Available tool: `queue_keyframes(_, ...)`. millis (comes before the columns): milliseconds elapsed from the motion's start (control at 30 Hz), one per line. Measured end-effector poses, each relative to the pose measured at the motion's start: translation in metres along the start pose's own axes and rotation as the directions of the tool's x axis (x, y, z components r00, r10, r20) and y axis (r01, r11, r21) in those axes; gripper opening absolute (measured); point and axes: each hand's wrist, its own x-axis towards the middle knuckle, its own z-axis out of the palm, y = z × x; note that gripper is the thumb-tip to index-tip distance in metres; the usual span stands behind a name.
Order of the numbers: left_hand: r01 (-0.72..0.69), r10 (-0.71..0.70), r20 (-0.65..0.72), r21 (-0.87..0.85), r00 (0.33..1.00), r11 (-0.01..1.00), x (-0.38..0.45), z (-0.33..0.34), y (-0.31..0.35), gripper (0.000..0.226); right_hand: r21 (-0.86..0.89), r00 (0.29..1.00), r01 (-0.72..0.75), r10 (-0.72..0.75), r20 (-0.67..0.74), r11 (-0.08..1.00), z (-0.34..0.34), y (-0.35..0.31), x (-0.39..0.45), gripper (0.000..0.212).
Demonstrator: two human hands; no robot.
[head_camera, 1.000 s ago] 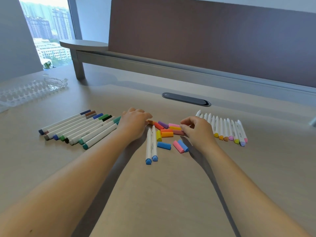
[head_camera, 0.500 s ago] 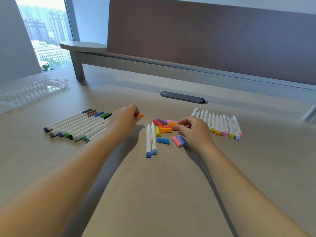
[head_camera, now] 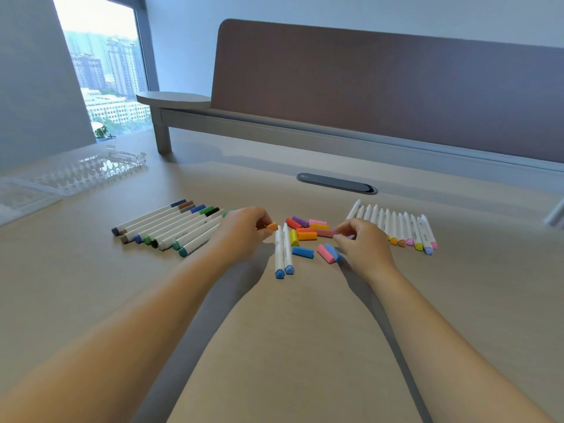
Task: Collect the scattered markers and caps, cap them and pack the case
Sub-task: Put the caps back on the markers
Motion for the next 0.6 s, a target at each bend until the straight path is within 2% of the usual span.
queue_keyframes(200,-0.05,0.034,0.175,0.086,0.984,0.995,0.023,0.013,0.035,0.034,0.012,0.998,-0.065,0.065,-0.01,0.998,-0.013,0.024,0.001,0.021)
queue_keyframes(367,-0.065,0.032,0.246,0.129,0.969,0.99,0.036,0.029,0.052,0.043,-0.012,0.995,-0.098,0.098,0.026,0.995,-0.017,0.037,0.003,0.022)
queue_keyframes(467,-0.103,0.075,0.2,0.133,0.977,0.986,0.038,0.035,0.05,0.043,-0.021,0.995,-0.089,0.09,0.051,0.996,-0.018,0.038,0.005,0.022)
queue_keyframes(600,-0.042,0.043,-0.031,0.028,0.999,0.999,0.029,0.03,0.034,0.036,-0.026,0.996,-0.064,0.065,0.057,0.998,-0.016,0.034,0.004,0.021)
